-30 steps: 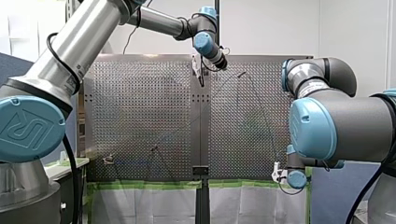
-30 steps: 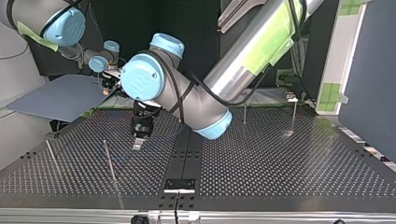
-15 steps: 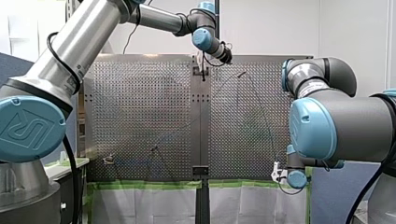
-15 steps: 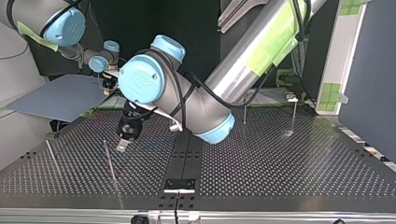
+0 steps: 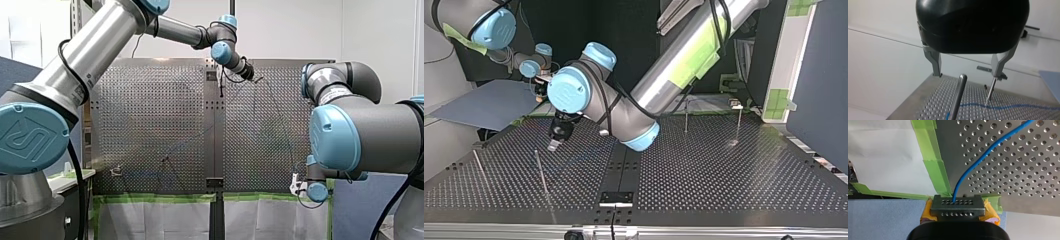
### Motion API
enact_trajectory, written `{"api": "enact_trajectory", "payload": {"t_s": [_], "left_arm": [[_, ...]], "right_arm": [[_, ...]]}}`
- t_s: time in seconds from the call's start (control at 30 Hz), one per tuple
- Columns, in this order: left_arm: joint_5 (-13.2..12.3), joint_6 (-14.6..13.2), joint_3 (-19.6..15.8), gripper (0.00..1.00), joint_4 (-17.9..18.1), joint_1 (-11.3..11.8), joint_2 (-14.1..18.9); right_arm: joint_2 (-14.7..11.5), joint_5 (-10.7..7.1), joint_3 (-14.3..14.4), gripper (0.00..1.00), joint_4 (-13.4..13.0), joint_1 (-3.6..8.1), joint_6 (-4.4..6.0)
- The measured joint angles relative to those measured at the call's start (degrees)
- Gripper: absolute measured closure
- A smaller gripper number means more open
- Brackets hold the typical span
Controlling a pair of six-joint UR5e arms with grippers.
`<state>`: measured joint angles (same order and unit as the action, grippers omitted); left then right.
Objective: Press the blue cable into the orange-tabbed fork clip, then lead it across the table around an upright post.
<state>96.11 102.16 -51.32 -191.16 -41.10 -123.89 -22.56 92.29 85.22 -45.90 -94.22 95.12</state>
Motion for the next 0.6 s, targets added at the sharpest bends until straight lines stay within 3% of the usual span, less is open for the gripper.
{"api": "enact_trajectory", "payload": {"t_s": [0.17, 0.6], "left_arm": [[2.17, -1.23, 0.13, 0.02, -0.31, -0.01, -0.1], [3.72, -2.29, 0.15, 0.02, -0.45, 0.1, -0.09]], "right_arm": [[0.0, -0.07, 0.0, 1.0, 0.01, -0.03, -0.01], [0.0, -0.25, 0.0, 1.0, 0.35, 0.05, -0.07]]}}
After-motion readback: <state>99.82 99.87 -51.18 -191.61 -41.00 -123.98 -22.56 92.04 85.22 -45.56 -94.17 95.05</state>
